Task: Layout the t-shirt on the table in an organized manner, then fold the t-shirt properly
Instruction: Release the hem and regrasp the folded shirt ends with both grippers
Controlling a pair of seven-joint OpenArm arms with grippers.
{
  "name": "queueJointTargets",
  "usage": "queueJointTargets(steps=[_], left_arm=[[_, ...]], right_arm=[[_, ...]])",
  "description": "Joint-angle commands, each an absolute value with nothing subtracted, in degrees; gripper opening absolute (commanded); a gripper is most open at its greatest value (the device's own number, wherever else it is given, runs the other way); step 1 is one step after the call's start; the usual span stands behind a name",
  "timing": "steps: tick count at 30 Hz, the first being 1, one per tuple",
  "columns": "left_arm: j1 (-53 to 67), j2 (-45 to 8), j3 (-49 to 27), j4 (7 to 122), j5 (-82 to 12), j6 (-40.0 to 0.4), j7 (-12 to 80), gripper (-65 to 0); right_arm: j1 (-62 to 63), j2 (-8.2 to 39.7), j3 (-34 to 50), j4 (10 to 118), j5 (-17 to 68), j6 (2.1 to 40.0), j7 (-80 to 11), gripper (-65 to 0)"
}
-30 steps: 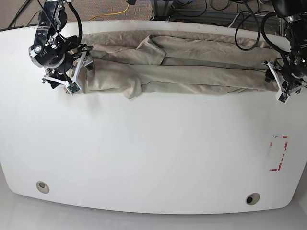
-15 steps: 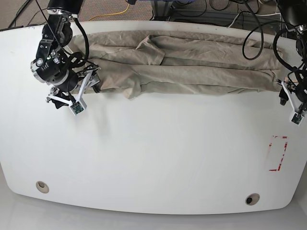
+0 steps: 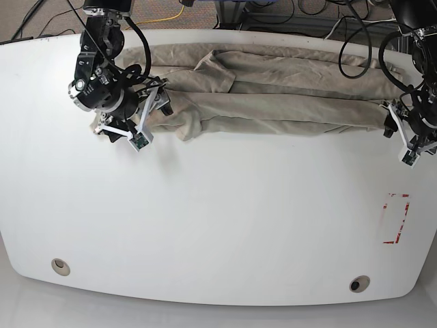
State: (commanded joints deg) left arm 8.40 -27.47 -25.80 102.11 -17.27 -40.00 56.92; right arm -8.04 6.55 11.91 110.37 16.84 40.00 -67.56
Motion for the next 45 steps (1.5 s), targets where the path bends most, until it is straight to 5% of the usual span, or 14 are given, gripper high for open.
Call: queueJointTargets(steps=[5, 13, 19, 26, 30, 36, 40, 45], left_arm=[[9.7, -27.5, -25.8, 102.1, -17.3, -40.0, 55.3, -28.2], [10.6, -27.6, -25.9, 102.1, -17.3, -40.0, 55.3, -28.2], [10.4, -27.6, -25.9, 102.0, -17.3, -40.0, 55.3, -28.3], [10.4, -27.6, -25.8, 102.6, -17.8, -40.0, 55.3, -28.3], [10.7, -27.4, -26.0, 106.1, -17.8, -40.0, 55.5, -28.6], [13.7, -24.6, -26.2, 107.7, -17.4, -40.0, 55.4, -45.1], [16.7, -23.5, -26.0, 106.9, -17.5, -40.0, 55.4, -53.7], [18.5, -22.9, -25.8, 102.5, -17.3, -40.0, 55.3, -54.3]], right_arm=[[-7.9, 6.9, 11.9, 105.0, 16.8, 40.0, -64.0, -27.6], [-7.7, 7.0, 11.9, 102.1, 16.6, 40.0, -62.5, -29.6], [-8.1, 7.0, 12.0, 102.1, 16.6, 40.0, -62.5, -40.7], [-8.9, 7.0, 12.3, 112.3, 16.8, 40.0, -66.7, -28.2], [-9.1, 6.7, 12.3, 115.8, 16.9, 40.0, -68.3, -37.4], [-11.2, 6.6, 12.3, 115.6, 16.9, 40.0, -68.3, -63.1], [-12.7, 6.7, 12.3, 113.8, 16.9, 40.0, -68.0, -64.7], [-14.5, 7.0, 12.3, 108.6, 16.6, 40.0, -62.5, -64.4]])
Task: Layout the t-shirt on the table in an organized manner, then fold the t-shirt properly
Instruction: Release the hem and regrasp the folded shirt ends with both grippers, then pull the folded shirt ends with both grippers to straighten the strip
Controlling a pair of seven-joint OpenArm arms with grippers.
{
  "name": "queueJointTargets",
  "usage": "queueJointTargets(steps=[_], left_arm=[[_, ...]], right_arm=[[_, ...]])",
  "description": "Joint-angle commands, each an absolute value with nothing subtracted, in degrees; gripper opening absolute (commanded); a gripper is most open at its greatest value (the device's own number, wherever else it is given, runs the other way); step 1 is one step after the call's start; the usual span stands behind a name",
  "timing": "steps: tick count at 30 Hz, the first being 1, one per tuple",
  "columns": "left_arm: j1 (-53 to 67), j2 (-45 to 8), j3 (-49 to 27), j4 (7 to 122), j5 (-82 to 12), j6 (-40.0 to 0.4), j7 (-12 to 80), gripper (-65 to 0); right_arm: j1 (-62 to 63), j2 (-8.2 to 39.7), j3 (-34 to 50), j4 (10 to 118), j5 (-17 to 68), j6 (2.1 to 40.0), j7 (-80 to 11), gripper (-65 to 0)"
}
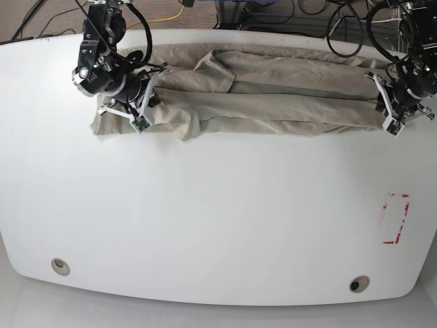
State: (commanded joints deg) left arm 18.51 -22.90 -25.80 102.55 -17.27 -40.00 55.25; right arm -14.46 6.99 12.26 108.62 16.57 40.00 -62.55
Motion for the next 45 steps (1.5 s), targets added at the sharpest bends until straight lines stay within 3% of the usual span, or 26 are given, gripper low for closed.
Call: queueJointTargets(steps=[8, 17, 23, 36, 45], left_arm=[[18.4, -23.1, -24.9, 94.3, -17.3, -40.0, 51.8, -54.3], [10.1, -26.8, -12.4, 82.2, -17.2, -40.0, 45.1, -54.3], [4.5, -26.9, -9.5, 77.6, -17.2, -40.0, 44.7, -54.4], [3.6, -28.3, -9.5, 77.9, -17.5, -40.0, 45.0, -54.4], [4.1, -29.4, -9.8, 83.8, -17.3, -40.0, 47.3, -54.4]], right_arm=[[-11.6, 10.3, 12.3, 96.5, 16.8, 40.0, -57.0, -64.4], [-4.7, 15.3, 12.3, 82.6, 16.8, 40.0, -50.2, -64.4], [-0.6, 17.7, 12.1, 76.2, 16.8, 40.0, -46.5, -64.4], [6.3, 17.6, 12.3, 82.3, 16.9, 40.0, -53.7, -64.2], [9.5, 13.6, 12.0, 86.2, 16.9, 40.0, -58.7, -64.2]])
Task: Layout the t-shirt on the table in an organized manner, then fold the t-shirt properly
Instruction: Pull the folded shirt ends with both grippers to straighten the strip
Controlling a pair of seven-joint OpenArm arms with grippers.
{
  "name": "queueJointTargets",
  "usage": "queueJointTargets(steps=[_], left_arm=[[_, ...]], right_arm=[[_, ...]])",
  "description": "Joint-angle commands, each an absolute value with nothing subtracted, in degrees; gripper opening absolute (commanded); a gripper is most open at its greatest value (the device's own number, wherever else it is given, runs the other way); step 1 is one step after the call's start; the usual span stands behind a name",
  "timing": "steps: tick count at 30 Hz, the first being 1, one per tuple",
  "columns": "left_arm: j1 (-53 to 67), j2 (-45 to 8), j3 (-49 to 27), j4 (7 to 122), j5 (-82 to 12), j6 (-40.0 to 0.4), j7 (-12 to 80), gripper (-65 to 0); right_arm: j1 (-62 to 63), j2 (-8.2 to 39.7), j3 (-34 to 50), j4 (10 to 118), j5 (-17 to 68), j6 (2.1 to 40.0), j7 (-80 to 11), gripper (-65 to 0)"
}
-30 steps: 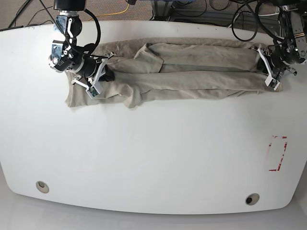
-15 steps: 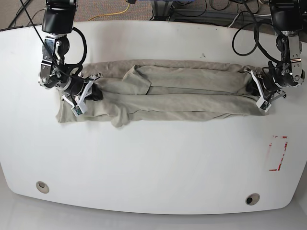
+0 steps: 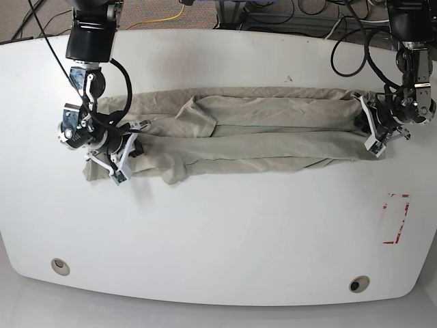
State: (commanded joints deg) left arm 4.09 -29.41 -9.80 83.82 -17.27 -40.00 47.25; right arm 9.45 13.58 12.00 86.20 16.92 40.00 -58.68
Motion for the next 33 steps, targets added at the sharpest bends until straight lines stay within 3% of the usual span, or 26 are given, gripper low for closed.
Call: queueJointTargets(steps=[16, 25, 30, 33], left_arm=[[3.9, -29.4, -9.8, 88.6, -17.3, -40.0, 48.7, -54.4], [3.7, -29.2, -9.8, 88.6, -17.3, -40.0, 48.7, -54.3], [3.7, -29.2, -9.8, 88.6, -17.3, -40.0, 48.7, -54.3], [3.7, -29.2, -9.8, 88.6, -17.3, -40.0, 48.7, -54.3]], right_arm=[[11.6, 6.2, 11.8, 85.4, 16.5, 40.0, -59.9, -64.2], [13.8, 6.6, 9.6, 70.9, 16.5, 40.0, -50.3, -64.2], [14.3, 8.0, 9.5, 73.9, 16.8, 40.0, -50.5, -64.2], [14.7, 8.0, 9.5, 80.0, 16.7, 40.0, -55.5, -64.2]])
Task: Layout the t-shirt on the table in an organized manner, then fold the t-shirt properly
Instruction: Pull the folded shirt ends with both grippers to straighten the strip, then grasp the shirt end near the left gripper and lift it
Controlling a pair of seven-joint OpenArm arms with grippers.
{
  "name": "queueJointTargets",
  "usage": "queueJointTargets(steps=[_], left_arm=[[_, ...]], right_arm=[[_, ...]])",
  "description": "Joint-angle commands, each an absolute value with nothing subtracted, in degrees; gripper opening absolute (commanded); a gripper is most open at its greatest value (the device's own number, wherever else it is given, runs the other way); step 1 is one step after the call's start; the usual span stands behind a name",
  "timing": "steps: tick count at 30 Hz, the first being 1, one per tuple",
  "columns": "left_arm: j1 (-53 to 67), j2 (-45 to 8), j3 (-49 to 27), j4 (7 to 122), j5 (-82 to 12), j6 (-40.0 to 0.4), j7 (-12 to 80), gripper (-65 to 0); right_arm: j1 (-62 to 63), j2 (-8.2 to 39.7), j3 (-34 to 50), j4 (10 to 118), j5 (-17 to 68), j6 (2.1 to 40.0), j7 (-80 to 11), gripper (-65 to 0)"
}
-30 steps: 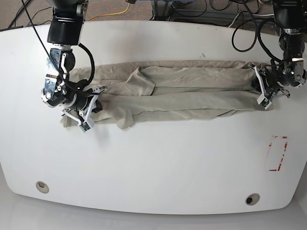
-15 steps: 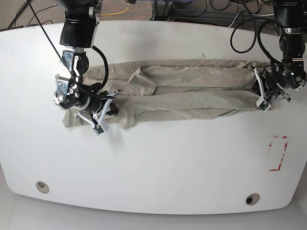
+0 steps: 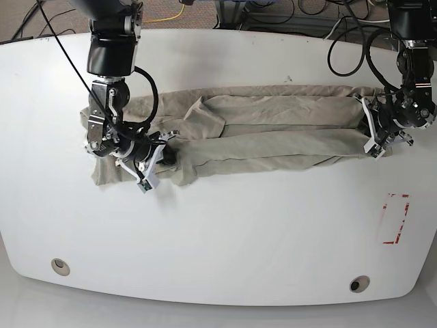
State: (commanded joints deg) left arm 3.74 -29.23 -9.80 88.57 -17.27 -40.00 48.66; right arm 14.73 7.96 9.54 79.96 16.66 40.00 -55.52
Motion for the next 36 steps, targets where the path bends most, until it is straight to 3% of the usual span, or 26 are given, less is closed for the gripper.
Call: queueJointTargets(steps=[11, 17, 19, 24, 26, 36], left_arm=[[3.8, -29.4, -10.2, 90.4, -17.5, -40.0, 48.7, -54.3], [4.4, -29.0, -18.9, 94.9, -18.1, -40.0, 51.4, -53.3], [4.3, -28.5, -21.7, 95.0, -19.6, -40.0, 51.8, -50.1], [4.3, -28.5, -30.5, 94.4, -27.3, -40.0, 52.9, -24.2], [4.3, -28.5, -32.0, 93.1, -28.9, -40.0, 55.0, -21.7], [2.1, -28.6, -35.5, 77.1, -40.1, -40.0, 57.9, -21.2]], right_arm=[[15.3, 10.6, 9.7, 93.1, 16.4, 40.0, -64.9, -64.2], [11.3, 12.0, 9.8, 96.7, 16.4, 40.0, -65.5, -64.2], [10.6, 12.0, 9.8, 96.7, 16.4, 40.0, -65.5, -64.2], [8.3, 11.9, 9.8, 96.7, 16.4, 40.0, -65.4, -64.2], [7.9, 11.9, 9.8, 96.7, 16.4, 40.0, -65.3, -64.2], [7.2, 11.8, 9.8, 96.7, 16.4, 40.0, -65.3, -64.2]])
